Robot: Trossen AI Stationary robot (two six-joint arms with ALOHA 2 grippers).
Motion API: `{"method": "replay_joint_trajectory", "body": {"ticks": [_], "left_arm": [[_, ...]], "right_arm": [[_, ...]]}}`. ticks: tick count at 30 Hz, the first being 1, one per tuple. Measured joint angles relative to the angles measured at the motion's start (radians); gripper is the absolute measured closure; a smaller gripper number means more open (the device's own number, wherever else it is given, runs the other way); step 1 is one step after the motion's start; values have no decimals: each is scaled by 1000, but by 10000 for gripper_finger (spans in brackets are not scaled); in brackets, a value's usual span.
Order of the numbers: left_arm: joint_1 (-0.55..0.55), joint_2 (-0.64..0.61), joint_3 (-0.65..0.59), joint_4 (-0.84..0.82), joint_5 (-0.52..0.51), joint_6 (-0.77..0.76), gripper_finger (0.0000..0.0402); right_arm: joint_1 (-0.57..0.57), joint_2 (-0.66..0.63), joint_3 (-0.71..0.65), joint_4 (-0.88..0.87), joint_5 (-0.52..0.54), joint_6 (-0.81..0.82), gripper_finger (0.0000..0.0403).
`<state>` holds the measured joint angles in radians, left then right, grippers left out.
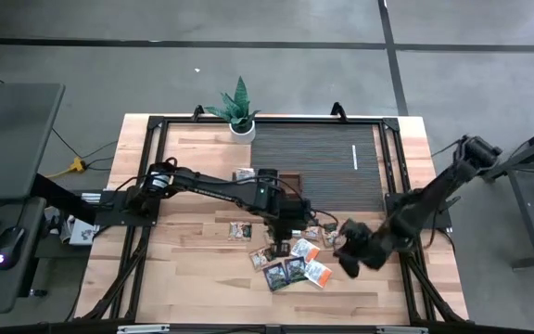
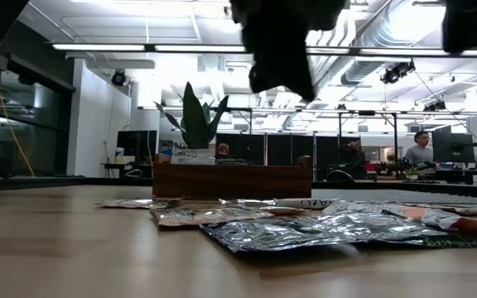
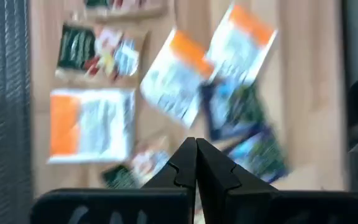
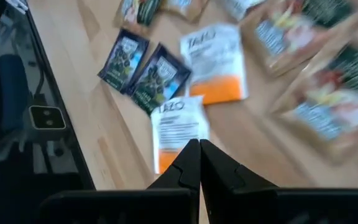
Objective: Pick & Place Tea
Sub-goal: Put the blue tea bag into the middle section of the wooden organizer
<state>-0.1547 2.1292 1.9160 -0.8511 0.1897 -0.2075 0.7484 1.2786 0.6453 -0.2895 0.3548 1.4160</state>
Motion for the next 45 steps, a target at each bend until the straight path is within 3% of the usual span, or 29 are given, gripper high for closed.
{"method": "replay_joint_trajectory", "body": {"ticks": [5,10,20,28,38,45], "left_arm": [[4,0,0,111,57,-139,401],[-7,0,-1,115,66,-145,401],[-74,-2,-120,47,40,-136,401],[-142,-2,-254,45,26,-111,401],[-175,-4,-323,123,54,-95,401],[-201,-24,-324,141,58,-41,401]], "right_arm": [[72,186,45,106,58,133,403],[84,314,167,95,62,99,403],[43,429,362,25,112,-57,403],[-13,507,482,-58,101,-36,403],[-17,607,515,60,119,286,403],[-14,670,539,181,85,393,403]]}}
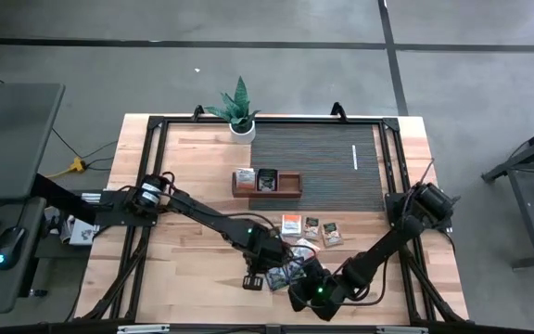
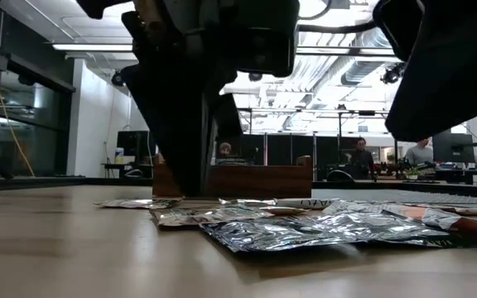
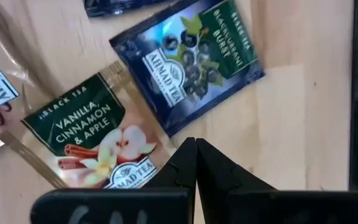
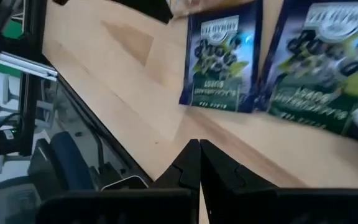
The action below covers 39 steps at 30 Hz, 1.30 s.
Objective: Pick & Place Tea
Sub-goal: Put the blue tea bag into the middle section of the wooden organizer
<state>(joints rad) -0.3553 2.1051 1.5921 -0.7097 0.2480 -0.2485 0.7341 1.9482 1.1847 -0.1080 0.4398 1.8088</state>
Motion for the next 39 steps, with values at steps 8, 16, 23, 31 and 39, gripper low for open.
{"method": "replay_joint_trajectory", "body": {"ticks": [8,16,23,31,39], "left_arm": [[-6,0,1,46,-1,62,401],[-6,0,1,88,72,99,401],[-5,0,1,95,79,133,401],[-4,0,1,187,83,108,401],[15,4,1,194,61,20,401]], "right_arm": [[-19,81,167,-229,-95,100,403],[10,102,294,-377,91,-302,403],[18,102,346,-428,57,-628,403],[17,102,346,-452,-20,-976,403],[9,116,346,-508,34,-1175,403]]}}
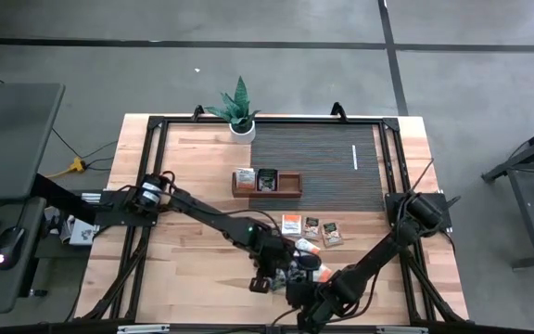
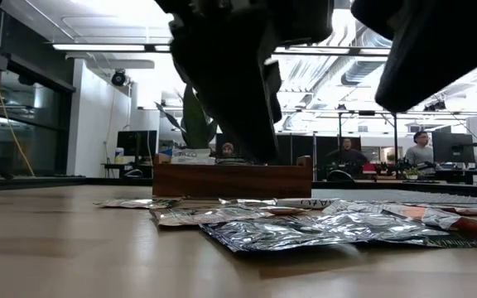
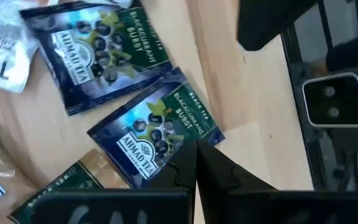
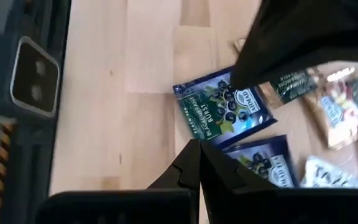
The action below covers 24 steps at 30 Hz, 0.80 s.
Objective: Pick & Place Tea
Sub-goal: Put the blue tea bag into the middle section of the wooden organizer
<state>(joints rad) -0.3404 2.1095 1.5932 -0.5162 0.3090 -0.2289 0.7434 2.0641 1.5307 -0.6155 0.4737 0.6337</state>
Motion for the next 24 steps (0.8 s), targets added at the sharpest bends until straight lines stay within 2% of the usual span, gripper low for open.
{"method": "replay_joint_trajectory", "body": {"ticks": [4,8,13,20,24], "left_arm": [[20,17,0,-6,0,-49,401],[31,17,1,-10,-6,-87,401],[47,56,-1,-20,0,-134,401],[43,73,2,-6,26,-150,401],[46,82,3,6,24,-153,401]], "right_arm": [[16,2,-1,-12,72,-66,403],[33,10,-8,-9,97,-127,403],[52,61,-9,34,49,-221,403],[50,102,-9,138,10,-166,403],[36,102,-9,143,-38,-198,398]]}}
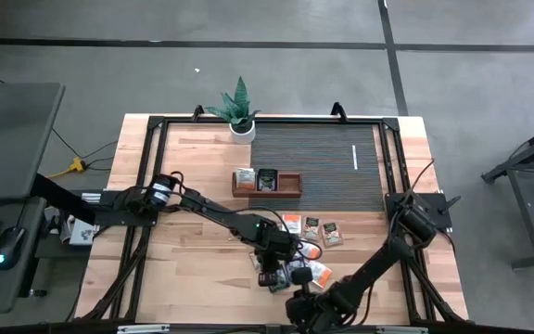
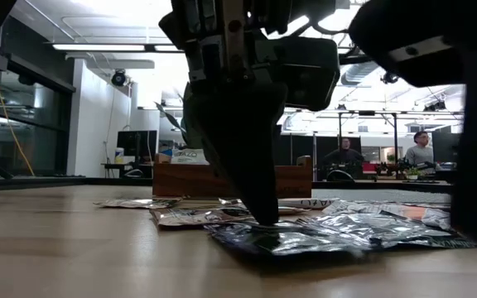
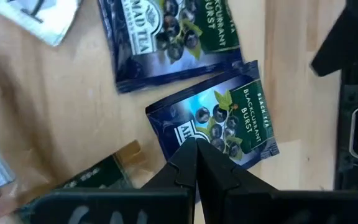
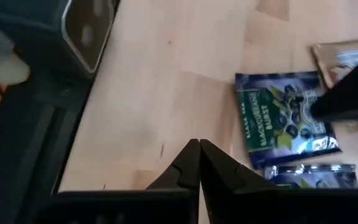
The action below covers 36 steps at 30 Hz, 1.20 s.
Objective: Pick & Place Tea
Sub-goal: Put the blue tea bag into the middle section of the wooden organizer
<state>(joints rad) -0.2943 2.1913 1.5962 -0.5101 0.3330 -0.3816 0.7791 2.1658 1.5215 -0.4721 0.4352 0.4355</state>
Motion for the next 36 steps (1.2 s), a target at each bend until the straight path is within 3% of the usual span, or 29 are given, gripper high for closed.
{"method": "replay_joint_trajectory", "body": {"ticks": [5,13,18,25,36], "left_arm": [[6,1,0,-1,5,10,401],[15,30,1,51,38,10,401],[13,31,0,54,33,13,401],[20,33,0,58,26,38,401],[20,33,-2,64,35,40,401]], "right_arm": [[-19,0,0,0,-64,-85,364],[-55,0,0,1,-42,-98,264],[-69,0,0,-7,-30,-97,228],[-72,29,4,-21,-36,-95,226],[-85,55,6,-72,-5,-41,265]]}}
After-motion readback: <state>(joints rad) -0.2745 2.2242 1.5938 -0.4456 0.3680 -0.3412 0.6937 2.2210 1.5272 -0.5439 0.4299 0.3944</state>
